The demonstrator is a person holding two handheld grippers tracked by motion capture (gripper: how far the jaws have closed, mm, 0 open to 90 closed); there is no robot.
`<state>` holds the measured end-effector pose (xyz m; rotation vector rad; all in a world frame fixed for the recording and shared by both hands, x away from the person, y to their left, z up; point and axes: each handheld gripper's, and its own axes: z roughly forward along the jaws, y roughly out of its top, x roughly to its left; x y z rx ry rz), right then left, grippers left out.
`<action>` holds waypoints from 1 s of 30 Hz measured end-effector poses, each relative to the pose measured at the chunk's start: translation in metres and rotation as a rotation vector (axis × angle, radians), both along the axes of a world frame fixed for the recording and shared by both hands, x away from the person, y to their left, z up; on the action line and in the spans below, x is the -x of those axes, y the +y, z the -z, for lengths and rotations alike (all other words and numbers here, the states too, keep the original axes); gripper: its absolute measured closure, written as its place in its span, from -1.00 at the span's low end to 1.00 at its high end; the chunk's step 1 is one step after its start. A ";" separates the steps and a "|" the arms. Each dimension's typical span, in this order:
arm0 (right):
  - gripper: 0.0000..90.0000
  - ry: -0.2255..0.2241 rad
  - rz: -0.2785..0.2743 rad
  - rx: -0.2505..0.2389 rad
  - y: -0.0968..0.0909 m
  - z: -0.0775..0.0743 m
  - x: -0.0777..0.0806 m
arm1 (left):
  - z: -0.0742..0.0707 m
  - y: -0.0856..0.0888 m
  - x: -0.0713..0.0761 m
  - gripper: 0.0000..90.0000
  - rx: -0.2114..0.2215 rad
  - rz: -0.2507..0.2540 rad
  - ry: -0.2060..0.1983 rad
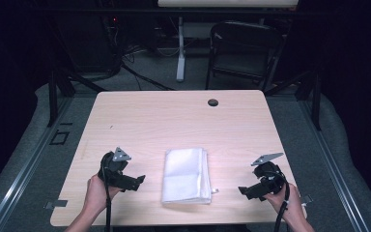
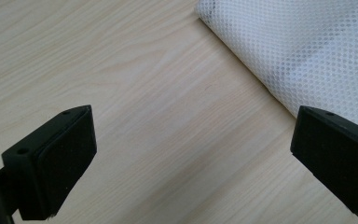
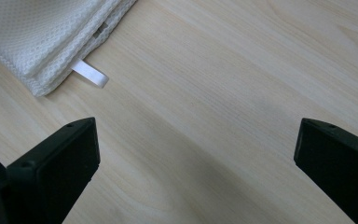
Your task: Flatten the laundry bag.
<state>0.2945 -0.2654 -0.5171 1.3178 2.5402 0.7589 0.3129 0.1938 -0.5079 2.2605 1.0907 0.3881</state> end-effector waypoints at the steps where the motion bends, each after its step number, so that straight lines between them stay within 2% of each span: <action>1: -1.00 -0.002 -0.004 0.011 0.000 0.000 0.000 | 0.000 0.000 0.000 -1.00 -0.002 0.003 -0.001; 3: -1.00 0.003 -0.009 -0.002 0.001 0.000 0.000 | -0.001 -0.001 0.001 -1.00 0.003 0.007 -0.001; 6: -1.00 0.000 -0.014 0.001 0.002 0.000 0.000 | -0.001 -0.002 0.001 -1.00 0.002 0.014 -0.004; 7: -1.00 0.002 -0.020 0.021 0.002 -0.001 0.000 | -0.001 -0.004 0.002 -1.00 0.002 0.021 -0.002; 9: -1.00 0.006 -0.018 0.002 0.003 0.000 0.000 | -0.001 -0.007 0.002 -1.00 -0.001 0.029 -0.004; 14: -1.00 0.005 -0.027 0.019 0.004 0.000 0.000 | -0.004 -0.011 0.004 -1.00 0.003 0.047 -0.011; 15: -0.99 0.009 -0.023 0.005 0.005 0.000 0.000 | -0.006 -0.014 0.005 -1.00 0.011 0.065 -0.009; 20: -0.99 0.012 -0.026 0.009 0.006 0.000 0.000 | -0.006 -0.024 0.008 -1.00 0.003 0.102 -0.006; 29: -0.98 0.026 -0.037 -0.001 0.010 0.000 0.001 | -0.007 -0.053 0.014 -0.99 0.012 0.190 -0.005; 30: -0.97 0.029 -0.035 -0.013 0.010 0.001 0.001 | -0.007 -0.056 0.015 -0.98 0.010 0.201 -0.003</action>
